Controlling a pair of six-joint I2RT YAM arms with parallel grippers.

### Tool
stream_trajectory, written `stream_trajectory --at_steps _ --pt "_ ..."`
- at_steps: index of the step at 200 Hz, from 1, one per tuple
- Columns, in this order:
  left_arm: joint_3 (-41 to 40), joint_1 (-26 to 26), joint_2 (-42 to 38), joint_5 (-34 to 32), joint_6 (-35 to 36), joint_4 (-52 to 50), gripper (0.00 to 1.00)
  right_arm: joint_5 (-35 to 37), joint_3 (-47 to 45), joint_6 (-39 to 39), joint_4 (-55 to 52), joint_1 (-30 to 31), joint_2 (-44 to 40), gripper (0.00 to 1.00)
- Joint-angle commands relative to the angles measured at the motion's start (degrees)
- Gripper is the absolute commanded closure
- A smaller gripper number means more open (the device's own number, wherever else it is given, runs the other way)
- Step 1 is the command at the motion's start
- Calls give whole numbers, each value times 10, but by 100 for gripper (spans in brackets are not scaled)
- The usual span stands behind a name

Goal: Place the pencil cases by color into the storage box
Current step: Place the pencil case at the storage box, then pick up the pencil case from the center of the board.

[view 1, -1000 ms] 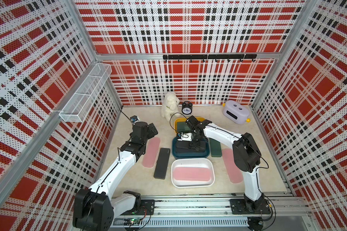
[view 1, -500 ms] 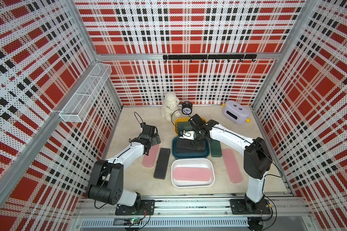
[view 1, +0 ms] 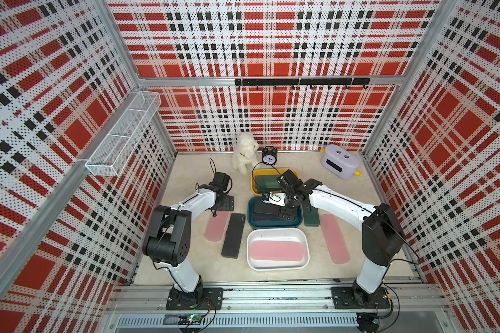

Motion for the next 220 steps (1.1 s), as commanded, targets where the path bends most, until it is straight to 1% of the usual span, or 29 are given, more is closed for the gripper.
stream_trajectory --at_steps 1,18,47,98,147,162,178,184,194,220 --pt "12 5 0 32 42 -32 1 -5 -14 5 23 -5 -34 8" --pt "15 7 2 49 61 -42 1 -9 -28 3 30 -10 -43 7" --pt "8 15 16 58 79 -50 1 -14 -45 0 36 -20 -50 7" --pt "7 36 58 58 82 -49 1 -17 -50 -2 38 -28 -44 7" --pt "3 37 79 66 83 -49 0 -16 -48 -2 38 -29 -39 6" --pt "1 37 80 66 84 -50 7 -16 -48 -2 38 -29 -39 6" --pt "1 37 78 63 83 -50 21 -16 -48 -1 38 -30 -40 6" --pt "1 38 77 60 81 -50 24 -15 -49 0 38 -29 -40 6" --pt "1 38 73 54 81 -50 27 -15 -50 0 37 -30 -41 6" --pt "4 43 62 34 75 -52 29 -12 -53 3 37 -30 -45 6"
